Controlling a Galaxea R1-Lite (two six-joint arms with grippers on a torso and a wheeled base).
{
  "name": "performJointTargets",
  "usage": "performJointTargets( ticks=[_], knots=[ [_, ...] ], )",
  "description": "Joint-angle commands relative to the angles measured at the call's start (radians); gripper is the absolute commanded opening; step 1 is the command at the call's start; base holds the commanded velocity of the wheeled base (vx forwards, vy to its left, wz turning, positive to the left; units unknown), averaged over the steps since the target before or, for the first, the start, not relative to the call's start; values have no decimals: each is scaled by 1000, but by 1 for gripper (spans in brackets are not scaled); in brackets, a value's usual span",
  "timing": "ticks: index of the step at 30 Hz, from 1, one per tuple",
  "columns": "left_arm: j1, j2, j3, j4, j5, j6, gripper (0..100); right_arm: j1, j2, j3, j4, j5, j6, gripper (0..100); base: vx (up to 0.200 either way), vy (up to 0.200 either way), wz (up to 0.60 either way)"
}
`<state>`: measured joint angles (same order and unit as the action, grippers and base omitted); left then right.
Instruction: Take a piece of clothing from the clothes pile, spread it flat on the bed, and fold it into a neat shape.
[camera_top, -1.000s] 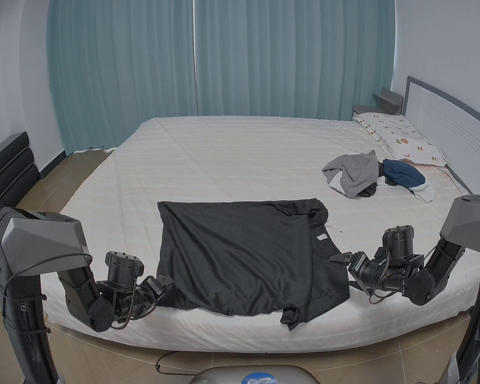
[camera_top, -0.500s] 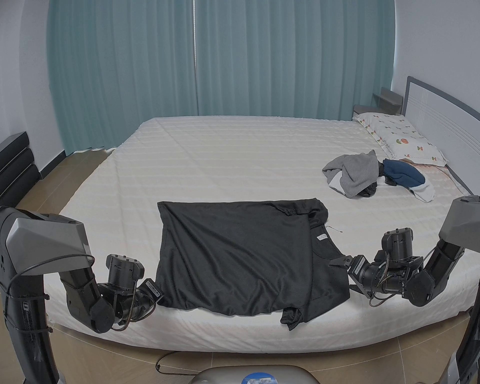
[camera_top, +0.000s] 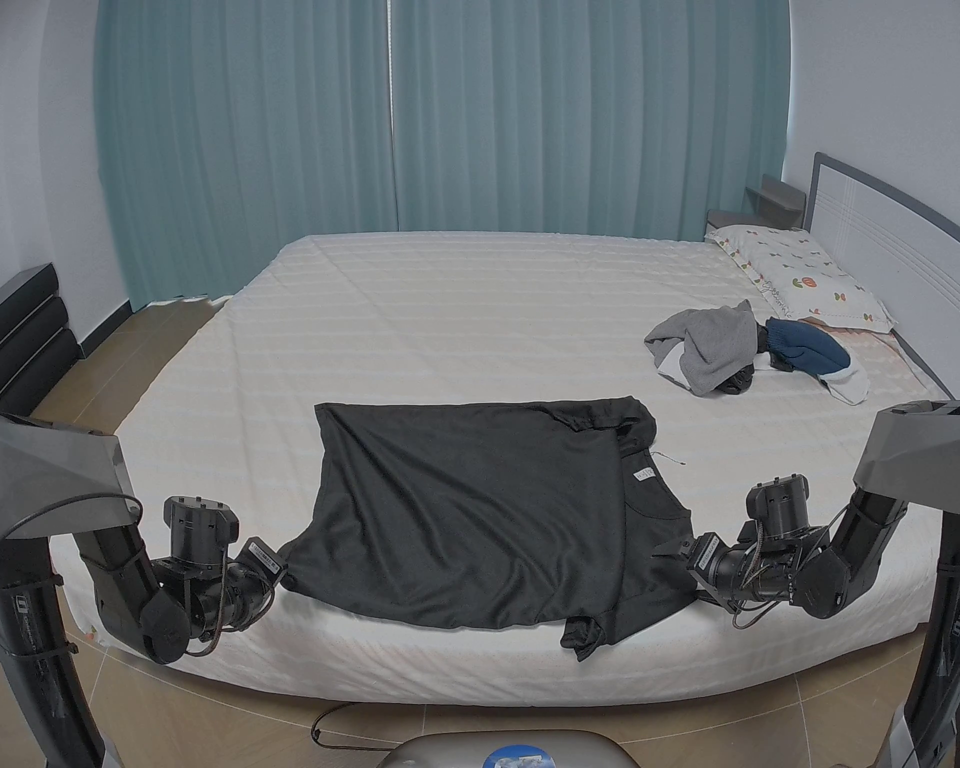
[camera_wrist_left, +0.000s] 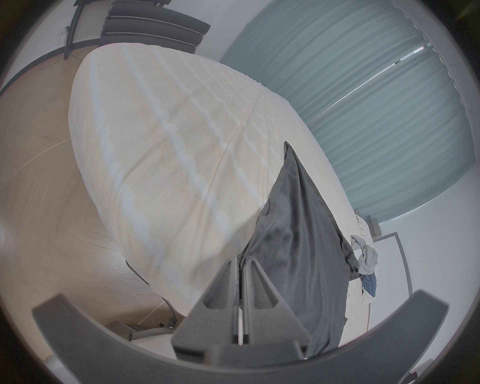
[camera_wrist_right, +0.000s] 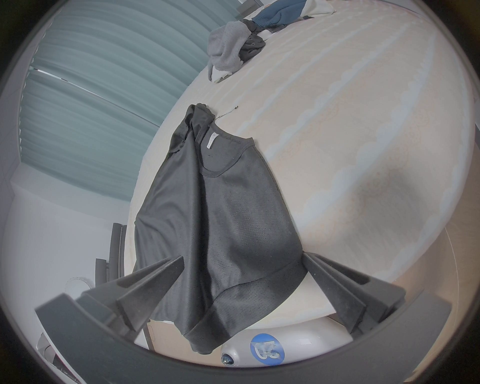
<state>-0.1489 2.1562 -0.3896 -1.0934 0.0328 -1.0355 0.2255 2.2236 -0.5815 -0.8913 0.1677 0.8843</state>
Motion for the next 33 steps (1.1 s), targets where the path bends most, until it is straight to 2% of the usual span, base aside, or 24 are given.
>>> performJointTargets(
  ticks=[1,6,7,17,23,24,33],
  knots=[
    [23,8,5,-22,-1,0,0,-5,41,-18,-11,0,-2,100,0,0,0],
    [37,8,6,-37,-4,0,0,-5,44,-31,-11,-7,-13,100,0,0,0],
    [37,5,6,-37,-4,0,0,-5,44,-34,-11,-14,-14,0,0,0,0],
    [38,11,5,-48,-5,0,0,-3,48,-75,-2,-60,-33,0,0,0,0],
    [38,11,-6,-79,-1,-15,0,-6,19,-112,2,-65,-41,0,0,0,0],
    [38,13,-14,-100,3,-41,0,-8,-1,-138,8,-65,-44,0,0,0,0],
    [52,74,-45,-184,7,-35,0,0,4,-350,149,-63,-50,0,0,0,0]
  ],
)
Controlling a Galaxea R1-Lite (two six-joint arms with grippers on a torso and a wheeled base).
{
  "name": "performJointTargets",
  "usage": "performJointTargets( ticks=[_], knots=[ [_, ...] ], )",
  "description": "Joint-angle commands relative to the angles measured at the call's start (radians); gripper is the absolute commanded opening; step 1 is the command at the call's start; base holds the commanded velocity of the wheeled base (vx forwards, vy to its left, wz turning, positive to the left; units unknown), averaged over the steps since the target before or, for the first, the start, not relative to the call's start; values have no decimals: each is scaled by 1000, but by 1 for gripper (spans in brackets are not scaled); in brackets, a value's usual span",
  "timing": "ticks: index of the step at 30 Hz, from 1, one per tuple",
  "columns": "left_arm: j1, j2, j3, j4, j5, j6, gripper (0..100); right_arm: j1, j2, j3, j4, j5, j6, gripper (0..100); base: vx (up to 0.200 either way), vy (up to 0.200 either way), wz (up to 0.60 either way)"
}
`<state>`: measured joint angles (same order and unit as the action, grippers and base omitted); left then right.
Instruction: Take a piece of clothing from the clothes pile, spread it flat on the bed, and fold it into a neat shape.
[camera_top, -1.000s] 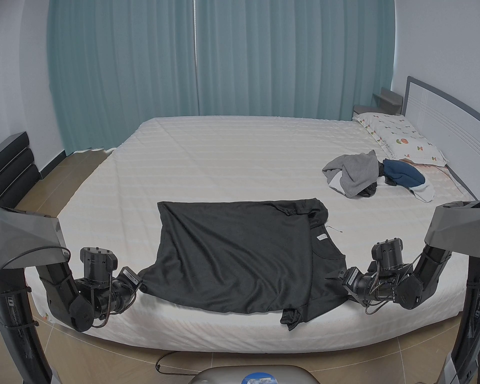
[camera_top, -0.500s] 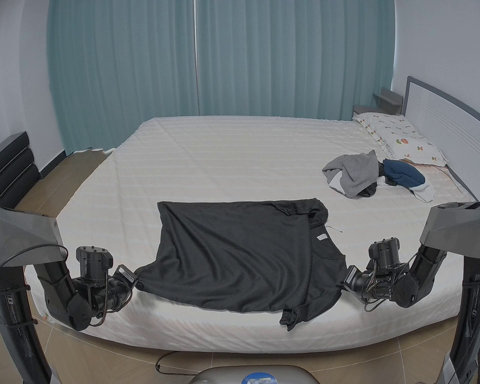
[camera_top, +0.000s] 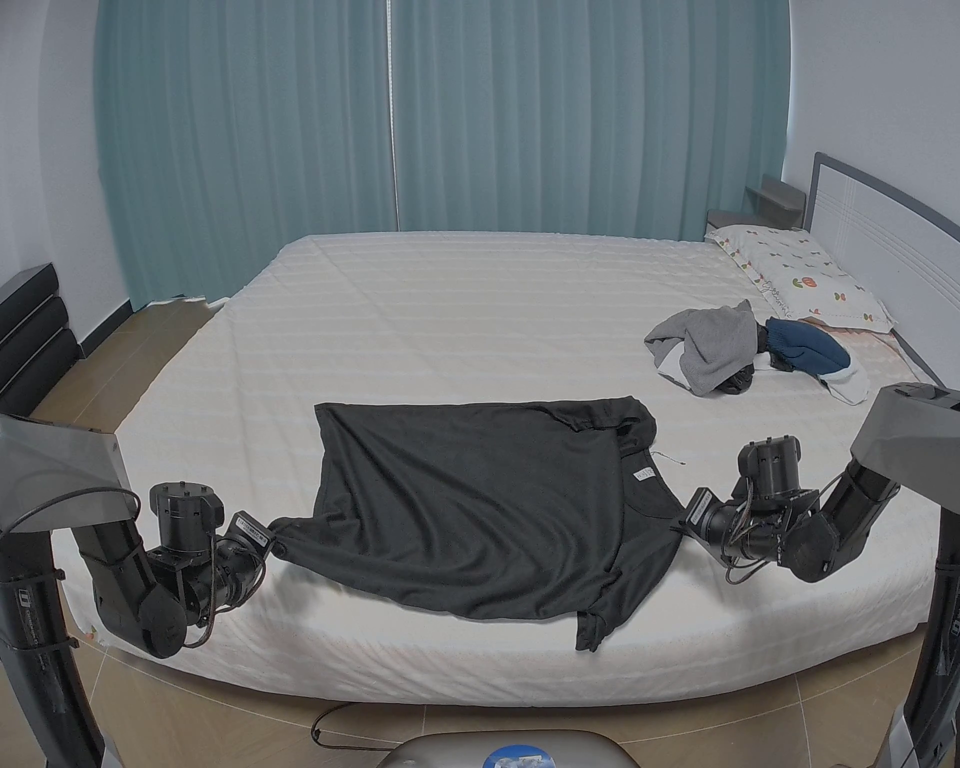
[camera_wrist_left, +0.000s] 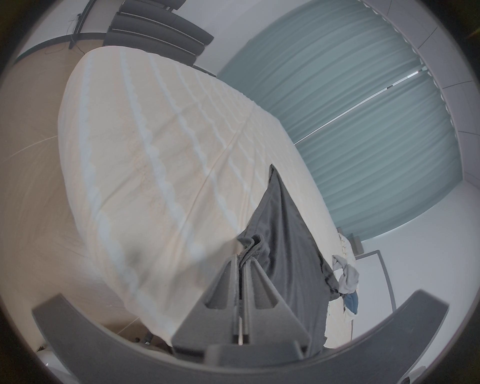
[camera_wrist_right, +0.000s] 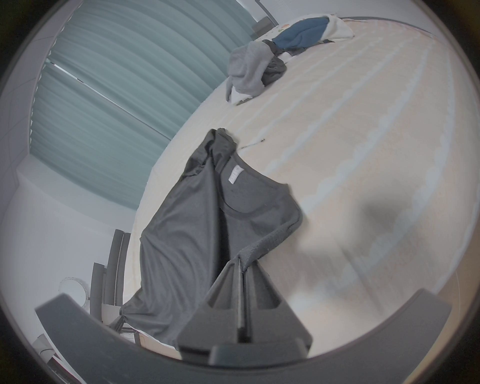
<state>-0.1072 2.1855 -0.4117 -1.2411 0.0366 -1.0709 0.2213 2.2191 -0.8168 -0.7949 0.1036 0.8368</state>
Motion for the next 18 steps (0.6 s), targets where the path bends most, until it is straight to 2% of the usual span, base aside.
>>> performJointTargets(
  ticks=[1,11,18],
  knots=[
    [15,48,-29,-40,3,0,0,4,16,-140,62,1,-4,0,0,0,0],
    [61,79,-68,-43,5,0,0,4,65,-361,246,10,-16,0,0,0,0],
    [86,111,-95,-43,5,0,0,7,152,-463,279,10,-27,0,0,0,0]
  ],
)
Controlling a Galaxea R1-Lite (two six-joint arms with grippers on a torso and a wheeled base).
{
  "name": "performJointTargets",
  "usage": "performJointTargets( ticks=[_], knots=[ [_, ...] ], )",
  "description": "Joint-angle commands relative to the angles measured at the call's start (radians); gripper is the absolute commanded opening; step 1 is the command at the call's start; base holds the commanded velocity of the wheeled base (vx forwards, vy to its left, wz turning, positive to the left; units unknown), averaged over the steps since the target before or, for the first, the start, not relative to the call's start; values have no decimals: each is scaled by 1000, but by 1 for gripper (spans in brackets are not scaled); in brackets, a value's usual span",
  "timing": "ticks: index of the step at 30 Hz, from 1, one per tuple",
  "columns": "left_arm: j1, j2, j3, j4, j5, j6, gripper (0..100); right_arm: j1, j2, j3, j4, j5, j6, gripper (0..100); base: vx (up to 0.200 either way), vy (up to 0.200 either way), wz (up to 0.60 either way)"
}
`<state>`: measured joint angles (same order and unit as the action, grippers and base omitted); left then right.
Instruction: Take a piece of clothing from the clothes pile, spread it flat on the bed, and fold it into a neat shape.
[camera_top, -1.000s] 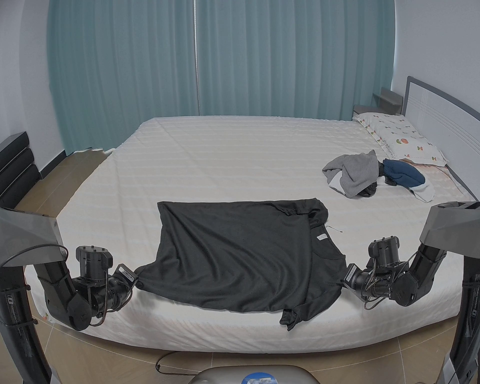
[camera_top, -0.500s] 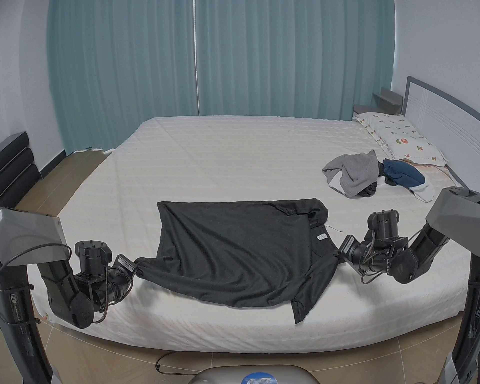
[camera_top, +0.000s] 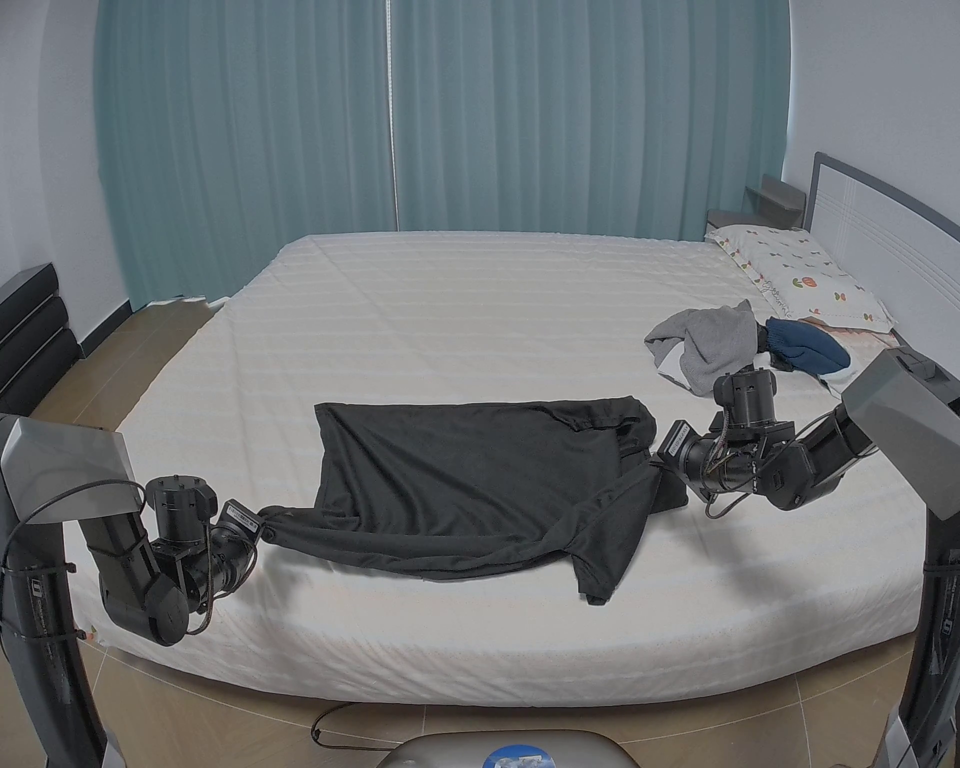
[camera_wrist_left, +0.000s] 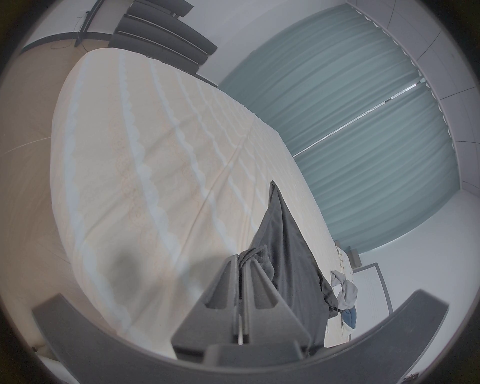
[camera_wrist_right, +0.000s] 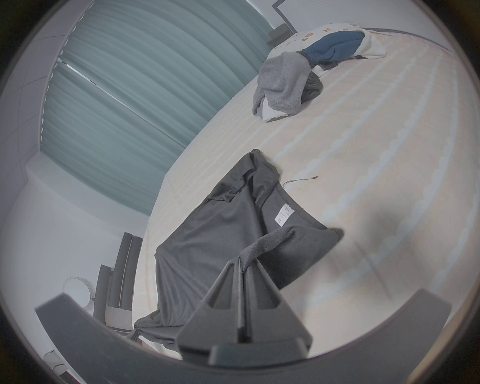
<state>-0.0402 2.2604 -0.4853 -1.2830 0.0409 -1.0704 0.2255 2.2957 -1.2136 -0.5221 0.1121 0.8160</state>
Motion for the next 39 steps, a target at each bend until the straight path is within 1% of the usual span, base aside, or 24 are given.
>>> performJointTargets(
  ticks=[1,2,5,10,11,14,15,16,17,20,26,28,29,32,34,36,39],
  knots=[
    [19,39,-24,-1,1,0,0,3,85,-72,2,1,-6,0,0,0,0],
    [19,39,-24,-1,1,0,0,3,85,-72,2,1,-6,100,0,0,0],
    [22,60,-35,-1,1,0,0,3,156,-129,11,9,-8,100,0,0,0],
    [22,62,-30,-1,1,1,0,-26,137,-112,24,8,-32,100,0,0,0],
    [22,67,-32,-1,1,1,0,-51,94,-61,22,14,-70,100,0,0,0],
    [22,67,-32,-1,1,1,0,-55,80,-40,21,21,-83,100,0,0,0],
    [22,67,-30,-1,1,3,0,-60,53,13,21,40,-107,100,0,0,0],
    [22,67,-30,-1,1,3,0,-60,50,22,21,43,-112,100,0,0,0],
    [22,67,-29,-1,-1,3,0,-54,31,89,14,54,-136,100,0,0,0],
    [22,67,-29,1,-1,3,0,-32,14,186,-6,63,-167,100,0,0,0],
    [22,67,-24,1,-3,9,0,26,7,279,-72,80,-156,100,0,0,0],
    [22,67,-24,1,-3,9,0,34,8,279,-73,80,-156,100,0,0,0],
    [22,67,-24,1,-3,9,0,58,14,276,-73,81,-155,100,0,0,0],
    [22,67,-24,1,-4,9,0,72,19,263,-73,80,-149,100,0,0,0],
    [22,67,-25,1,-4,9,0,94,33,232,-73,80,-113,100,0,0,0],
    [22,67,-25,1,-4,9,0,104,53,213,-73,78,-101,100,0,0,0],
    [22,67,-25,1,-4,9,0,109,82,195,-76,75,-106,100,0,0,0]
  ],
)
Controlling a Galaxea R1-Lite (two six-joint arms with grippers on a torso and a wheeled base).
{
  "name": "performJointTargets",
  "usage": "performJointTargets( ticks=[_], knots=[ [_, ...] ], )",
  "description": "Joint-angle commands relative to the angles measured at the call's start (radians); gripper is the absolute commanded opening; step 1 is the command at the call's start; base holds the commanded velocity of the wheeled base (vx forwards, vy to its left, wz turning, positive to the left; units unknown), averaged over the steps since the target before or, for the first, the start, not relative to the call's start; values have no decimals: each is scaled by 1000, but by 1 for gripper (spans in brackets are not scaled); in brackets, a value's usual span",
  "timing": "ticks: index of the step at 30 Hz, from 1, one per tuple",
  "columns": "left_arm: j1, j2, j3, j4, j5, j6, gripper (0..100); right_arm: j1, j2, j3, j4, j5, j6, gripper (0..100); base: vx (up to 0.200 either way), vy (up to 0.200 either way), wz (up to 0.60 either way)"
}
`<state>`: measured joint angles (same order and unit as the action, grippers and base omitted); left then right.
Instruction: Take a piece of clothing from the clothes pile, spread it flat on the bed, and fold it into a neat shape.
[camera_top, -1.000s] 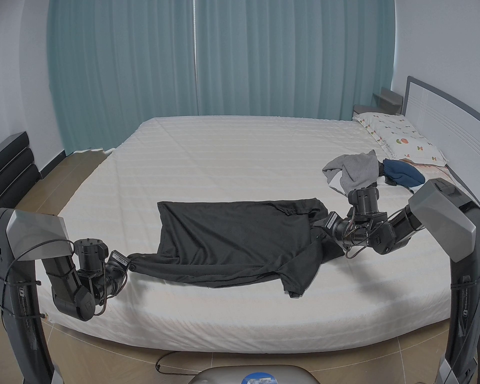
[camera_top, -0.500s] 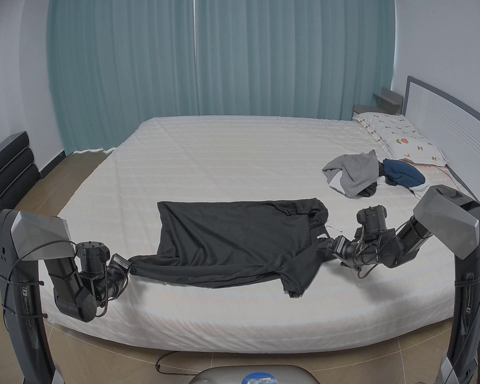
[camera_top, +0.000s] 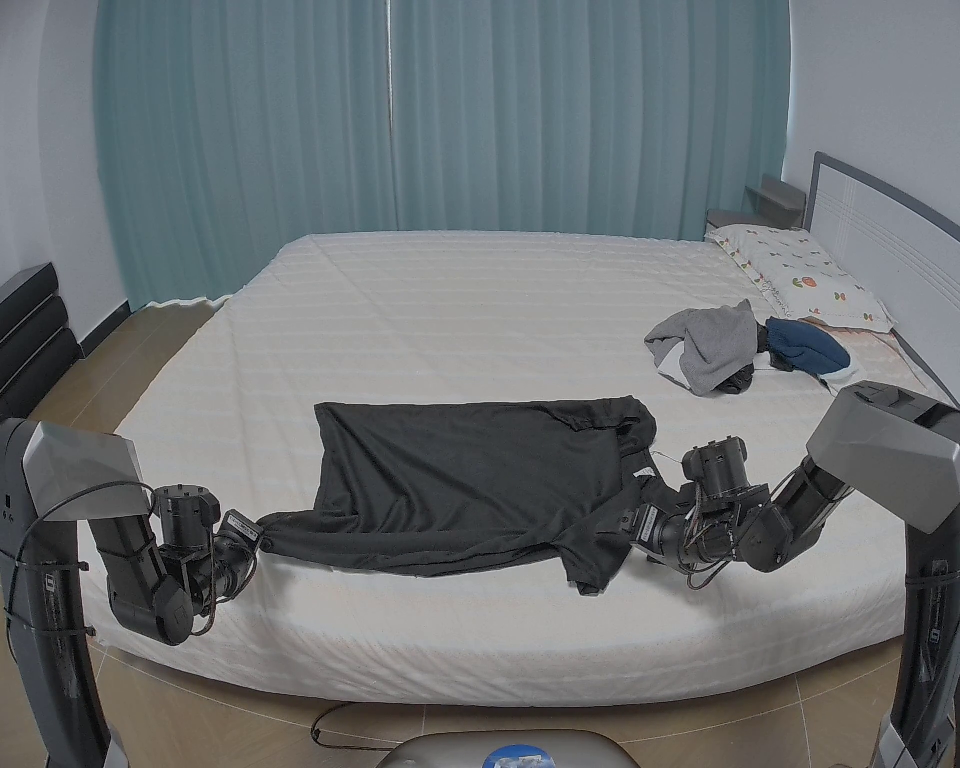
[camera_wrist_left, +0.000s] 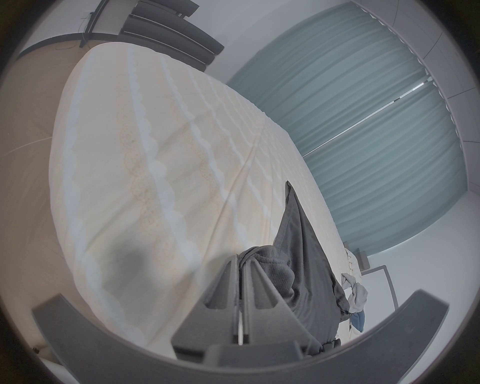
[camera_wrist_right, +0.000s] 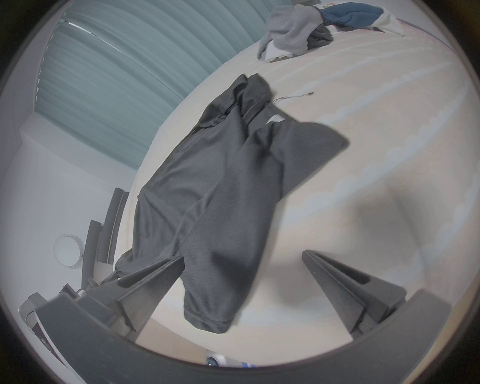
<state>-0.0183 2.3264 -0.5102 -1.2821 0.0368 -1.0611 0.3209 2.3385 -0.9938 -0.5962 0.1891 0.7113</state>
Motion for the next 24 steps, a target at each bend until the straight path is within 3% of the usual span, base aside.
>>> performJointTargets(
  ticks=[1,2,19,24],
  knots=[
    [0,1,1,0,0,0,0,14,39,-26,-2,0,-3,100,0,0,0],
    [0,1,1,0,0,1,0,14,39,-25,-2,-2,-3,0,0,0,0],
    [9,-42,90,1,-12,56,0,-23,-229,244,24,1,0,0,0,0,0],
    [1,-76,159,0,-12,148,0,-23,-341,350,56,1,0,0,0,0,0]
  ],
)
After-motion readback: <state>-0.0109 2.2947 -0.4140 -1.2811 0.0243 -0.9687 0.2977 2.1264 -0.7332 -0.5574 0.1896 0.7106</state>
